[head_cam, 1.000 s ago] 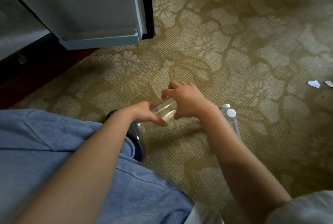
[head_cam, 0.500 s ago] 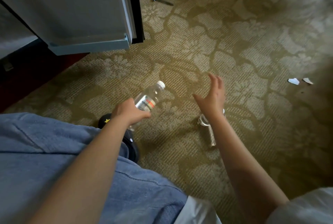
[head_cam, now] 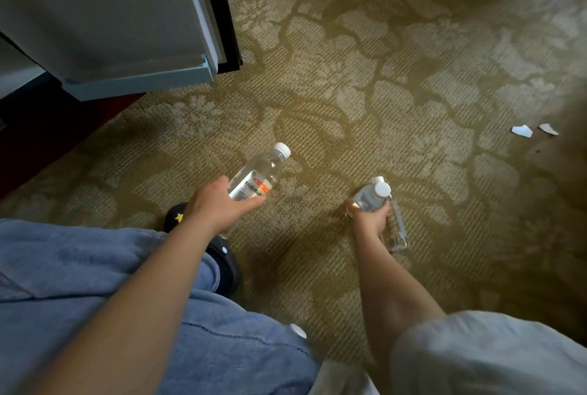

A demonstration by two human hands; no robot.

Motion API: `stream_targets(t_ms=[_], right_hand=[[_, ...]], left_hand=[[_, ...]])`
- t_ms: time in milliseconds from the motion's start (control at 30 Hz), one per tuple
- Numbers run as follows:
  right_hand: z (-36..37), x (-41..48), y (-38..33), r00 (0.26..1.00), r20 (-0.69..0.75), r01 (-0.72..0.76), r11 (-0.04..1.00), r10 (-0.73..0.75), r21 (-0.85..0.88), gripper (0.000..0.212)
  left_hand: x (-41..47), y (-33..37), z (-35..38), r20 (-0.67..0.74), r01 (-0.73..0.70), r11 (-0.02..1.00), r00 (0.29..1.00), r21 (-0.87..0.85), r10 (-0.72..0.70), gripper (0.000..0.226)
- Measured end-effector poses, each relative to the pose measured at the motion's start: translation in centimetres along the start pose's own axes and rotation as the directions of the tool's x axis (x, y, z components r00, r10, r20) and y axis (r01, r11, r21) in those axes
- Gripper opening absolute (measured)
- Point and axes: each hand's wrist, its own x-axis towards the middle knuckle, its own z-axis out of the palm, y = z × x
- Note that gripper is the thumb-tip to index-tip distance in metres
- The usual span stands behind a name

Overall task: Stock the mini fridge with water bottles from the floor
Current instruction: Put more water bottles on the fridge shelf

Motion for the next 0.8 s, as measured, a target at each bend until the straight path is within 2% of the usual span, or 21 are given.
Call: stream_targets(t_ms=[100, 200, 333, 400, 500, 533, 667, 800], right_hand=[[0.3, 0.2, -0.8, 0.998, -0.039, -0.046, 0.998, 0.048, 0.049, 0.061], [0.4, -0.2, -1.2, 0.999, -0.037, -0.038, 0.999, 0.039, 0.030, 0.055], [1.4, -1.5, -0.6, 0.997, 0.080, 0.006, 0.995, -0.014, 0.102, 0.049], [2.2, -2.8, -0.6, 0.988, 0.141, 0.037, 0.987, -0.060, 0.159, 0.050], [3.5, -5.4, -1.6, 0.960, 0.242, 0.086, 0.971, -0.140, 0.223, 0.058], [3.8, -6.4, -2.1, 0.945, 0.280, 0.104, 0.968, -0.167, 0.226, 0.059], [5.1, -10.4, -5.4, 0.838, 0.454, 0.212, 0.948, -0.301, 0.239, 0.041], [6.5, -14.8, -9.3, 0.708, 0.583, 0.300, 0.917, -0.400, 0.264, 0.040]], left_hand=[[0.3, -0.4, 0.0, 0.018, -0.005, 1.000, 1.000, -0.029, 0.006, 0.048], [0.5, -0.5, 0.2, 0.012, 0.018, 0.996, 1.000, -0.088, -0.017, 0.050], [0.1, 0.3, 0.1, 0.017, 0.049, 0.988, 0.999, -0.144, -0.047, 0.051], [-0.4, 0.9, -0.2, 0.023, 0.060, 0.978, 0.998, -0.199, -0.057, 0.059], [-1.1, 1.7, -0.8, -0.035, 0.077, 0.944, 0.995, -0.321, -0.093, 0.084], [-1.4, 1.9, -1.2, -0.059, 0.084, 0.925, 0.992, -0.370, -0.114, 0.087], [-2.2, 2.1, -3.2, -0.149, 0.064, 0.837, 0.974, -0.543, -0.170, 0.075], [-3.1, 1.3, -5.9, -0.243, -0.004, 0.735, 0.945, -0.679, -0.220, 0.071]])
